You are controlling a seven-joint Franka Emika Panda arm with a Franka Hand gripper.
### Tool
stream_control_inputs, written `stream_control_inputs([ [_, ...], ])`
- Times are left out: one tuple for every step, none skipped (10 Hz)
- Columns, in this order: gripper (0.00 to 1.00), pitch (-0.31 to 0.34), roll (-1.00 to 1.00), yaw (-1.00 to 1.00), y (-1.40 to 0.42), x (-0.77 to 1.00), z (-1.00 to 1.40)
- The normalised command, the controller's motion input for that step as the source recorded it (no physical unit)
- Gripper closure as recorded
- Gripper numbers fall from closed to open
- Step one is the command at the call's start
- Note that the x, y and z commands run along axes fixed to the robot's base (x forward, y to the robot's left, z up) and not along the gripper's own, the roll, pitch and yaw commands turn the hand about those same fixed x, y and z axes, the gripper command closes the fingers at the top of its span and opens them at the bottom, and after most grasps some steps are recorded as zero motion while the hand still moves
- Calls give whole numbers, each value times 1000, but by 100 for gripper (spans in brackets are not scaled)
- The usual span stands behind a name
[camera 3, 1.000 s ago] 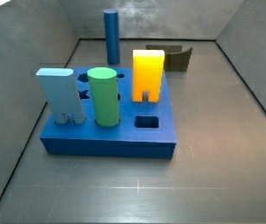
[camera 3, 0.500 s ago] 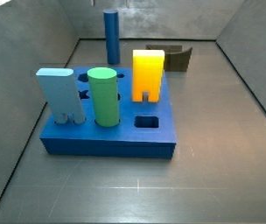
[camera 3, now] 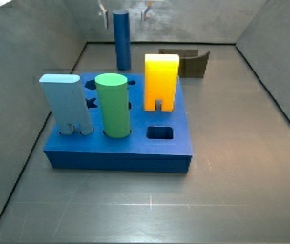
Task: Pick up the round object. Move up. Move to above the board. Insert the round object.
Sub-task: Pick up the round object.
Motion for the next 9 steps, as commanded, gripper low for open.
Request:
stream_control_inputs([
  [0,0,0,0,0,0,0],
  [100,0,0,0,0,0,0],
  [100,0,0,0,0,0,0],
  [100,0,0,0,0,0,0],
  [100,0,0,0,0,0,0],
  [100,0,0,0,0,0,0],
  [100,0,0,0,0,0,0],
  [100,0,0,0,0,0,0],
  [100,0,0,0,0,0,0],
])
